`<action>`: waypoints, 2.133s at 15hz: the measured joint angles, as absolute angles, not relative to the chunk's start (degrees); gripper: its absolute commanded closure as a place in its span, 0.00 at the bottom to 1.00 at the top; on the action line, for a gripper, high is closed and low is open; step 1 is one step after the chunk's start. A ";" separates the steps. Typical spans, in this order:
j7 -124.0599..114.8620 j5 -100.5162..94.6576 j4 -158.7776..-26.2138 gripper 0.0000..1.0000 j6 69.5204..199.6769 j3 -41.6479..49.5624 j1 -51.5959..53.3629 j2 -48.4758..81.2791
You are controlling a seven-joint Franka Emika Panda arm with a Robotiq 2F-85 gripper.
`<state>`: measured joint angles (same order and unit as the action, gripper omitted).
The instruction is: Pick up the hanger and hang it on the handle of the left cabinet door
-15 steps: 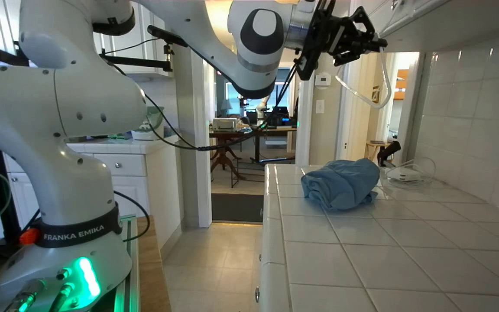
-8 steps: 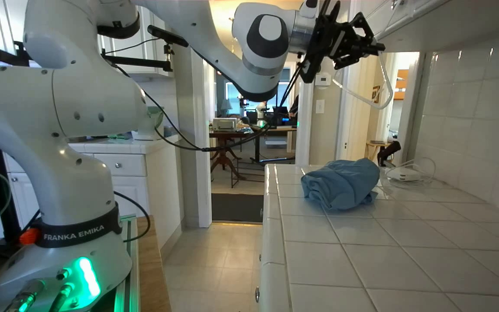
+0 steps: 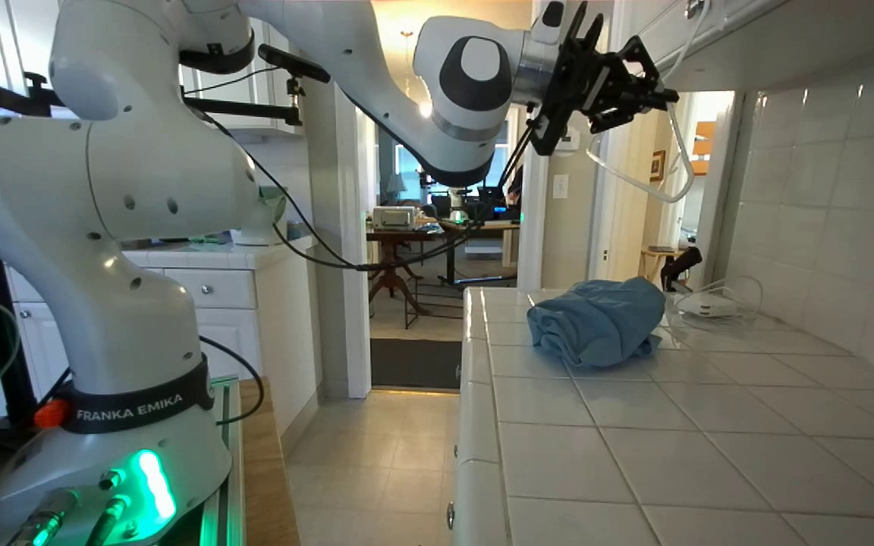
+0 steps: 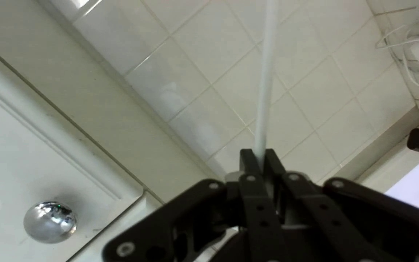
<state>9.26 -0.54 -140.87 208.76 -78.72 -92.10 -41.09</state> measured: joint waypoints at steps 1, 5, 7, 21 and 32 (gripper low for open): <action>9.26 -0.53 -140.73 0.67 208.77 -78.93 -92.44 -41.17; 9.27 -0.54 -140.60 0.47 208.83 -79.20 -92.88 -41.40; 9.27 -0.54 -140.60 0.32 208.83 -79.19 -92.88 -41.52; 12.51 -9.25 -140.09 0.00 170.66 -51.15 -61.23 -25.68; 20.38 1.87 -129.82 0.00 126.72 -6.99 -15.84 -22.61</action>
